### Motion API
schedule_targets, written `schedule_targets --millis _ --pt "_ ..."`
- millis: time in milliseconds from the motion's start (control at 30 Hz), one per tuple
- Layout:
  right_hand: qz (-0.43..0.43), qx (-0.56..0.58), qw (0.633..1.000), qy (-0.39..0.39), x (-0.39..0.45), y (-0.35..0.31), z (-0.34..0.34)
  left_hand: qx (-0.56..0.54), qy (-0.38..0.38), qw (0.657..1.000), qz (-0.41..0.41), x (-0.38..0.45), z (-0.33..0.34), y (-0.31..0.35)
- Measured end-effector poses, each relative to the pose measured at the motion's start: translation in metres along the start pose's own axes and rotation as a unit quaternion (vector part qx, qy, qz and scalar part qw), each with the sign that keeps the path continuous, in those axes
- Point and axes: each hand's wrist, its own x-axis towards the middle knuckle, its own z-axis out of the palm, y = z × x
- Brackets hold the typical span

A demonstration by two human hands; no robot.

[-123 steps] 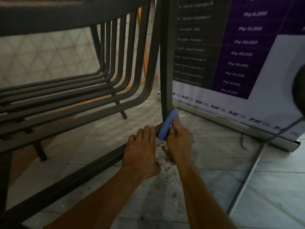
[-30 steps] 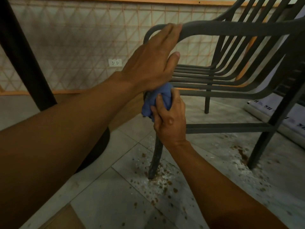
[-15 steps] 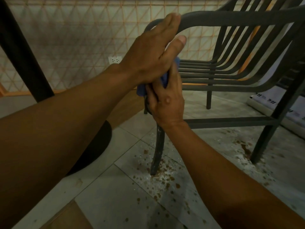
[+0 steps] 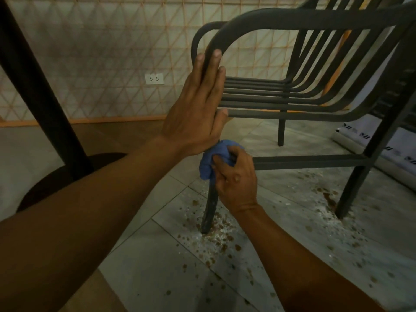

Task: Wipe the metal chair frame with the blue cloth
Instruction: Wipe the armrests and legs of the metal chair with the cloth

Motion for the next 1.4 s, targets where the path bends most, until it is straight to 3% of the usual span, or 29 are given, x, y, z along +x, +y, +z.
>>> schedule_targets --millis 167,433,533,633,767,867,1000,1200,1267,1400 --pt "-0.012 -0.026 0.997 0.074 0.037 -0.02 0.001 0.007 0.003 1.0 0.016 -0.001 0.002 -0.008" --pt "0.072 -0.062 0.989 -0.111 -0.034 0.009 0.028 0.031 0.022 0.999 0.04 -0.002 0.003 -0.01" --pt "0.128 -0.042 0.98 -0.143 -0.047 0.009 0.03 0.028 0.026 0.998 0.04 -0.004 0.002 -0.008" --pt "0.135 0.013 0.987 -0.09 -0.035 -0.006 0.021 0.024 0.022 0.999 0.029 -0.007 0.0 -0.006" --pt "0.044 -0.004 0.998 0.035 0.008 -0.025 0.005 0.028 0.029 0.999 0.026 -0.006 0.0 -0.006" --pt "0.06 -0.019 0.998 -0.023 0.02 -0.023 0.007 0.021 0.03 0.999 0.019 -0.006 0.003 -0.005" --pt "0.044 -0.028 0.993 -0.104 -0.025 -0.002 0.023 0.012 0.036 0.999 0.016 -0.008 0.007 -0.003" --pt "0.208 -0.072 0.958 -0.185 -0.093 0.029 0.052 0.027 0.043 0.999 -0.011 -0.006 0.013 0.001" --pt "0.236 -0.041 0.958 -0.157 -0.102 0.028 0.051 0.066 0.035 0.997 -0.021 -0.008 0.017 0.006" --pt "0.16 0.014 0.985 -0.062 -0.082 0.015 0.047 0.136 0.007 0.99 -0.033 -0.017 0.027 0.01"
